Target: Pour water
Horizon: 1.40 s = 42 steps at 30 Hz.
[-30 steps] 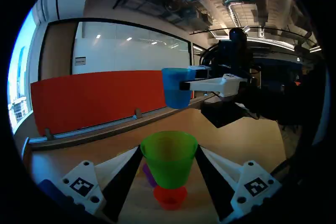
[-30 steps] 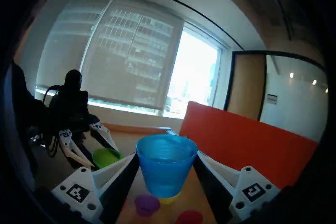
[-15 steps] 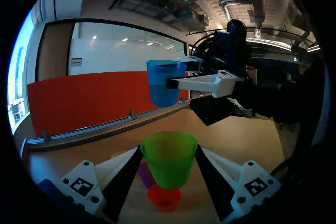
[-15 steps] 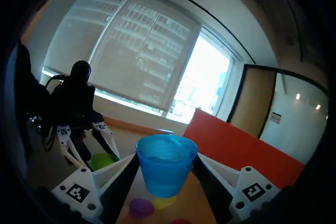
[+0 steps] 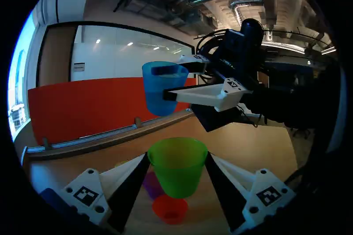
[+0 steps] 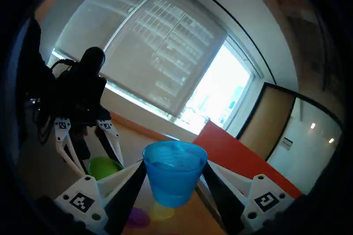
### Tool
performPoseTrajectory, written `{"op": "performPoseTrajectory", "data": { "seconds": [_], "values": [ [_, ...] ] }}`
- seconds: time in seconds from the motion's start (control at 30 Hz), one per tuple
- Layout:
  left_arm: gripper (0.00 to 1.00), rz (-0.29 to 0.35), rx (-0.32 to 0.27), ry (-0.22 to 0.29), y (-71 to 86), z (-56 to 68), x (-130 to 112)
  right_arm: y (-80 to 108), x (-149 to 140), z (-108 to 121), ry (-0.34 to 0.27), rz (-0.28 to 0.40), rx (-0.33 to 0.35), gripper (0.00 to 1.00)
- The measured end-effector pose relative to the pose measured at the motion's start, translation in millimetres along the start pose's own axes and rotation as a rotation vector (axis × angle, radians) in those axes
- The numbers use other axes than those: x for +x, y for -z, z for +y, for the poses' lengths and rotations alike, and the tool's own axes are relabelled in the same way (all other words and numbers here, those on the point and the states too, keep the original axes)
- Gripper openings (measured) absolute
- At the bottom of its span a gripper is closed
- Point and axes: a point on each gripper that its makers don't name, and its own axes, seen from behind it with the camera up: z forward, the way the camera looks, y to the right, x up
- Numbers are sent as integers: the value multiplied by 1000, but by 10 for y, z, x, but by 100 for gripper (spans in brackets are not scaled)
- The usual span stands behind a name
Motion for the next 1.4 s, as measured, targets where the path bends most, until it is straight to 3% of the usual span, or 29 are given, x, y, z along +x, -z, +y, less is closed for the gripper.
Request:
{"op": "performPoseTrajectory", "data": {
  "seconds": [0.57, 1.4],
  "values": [
    [89, 9, -19, 2, -31, 82, 17, -26, 71, -8, 154, -5, -5, 90],
    [89, 23, -22, 6, -56, 100, 53, -36, 55, 54, 390, -41, -30, 90]
  ]
}}
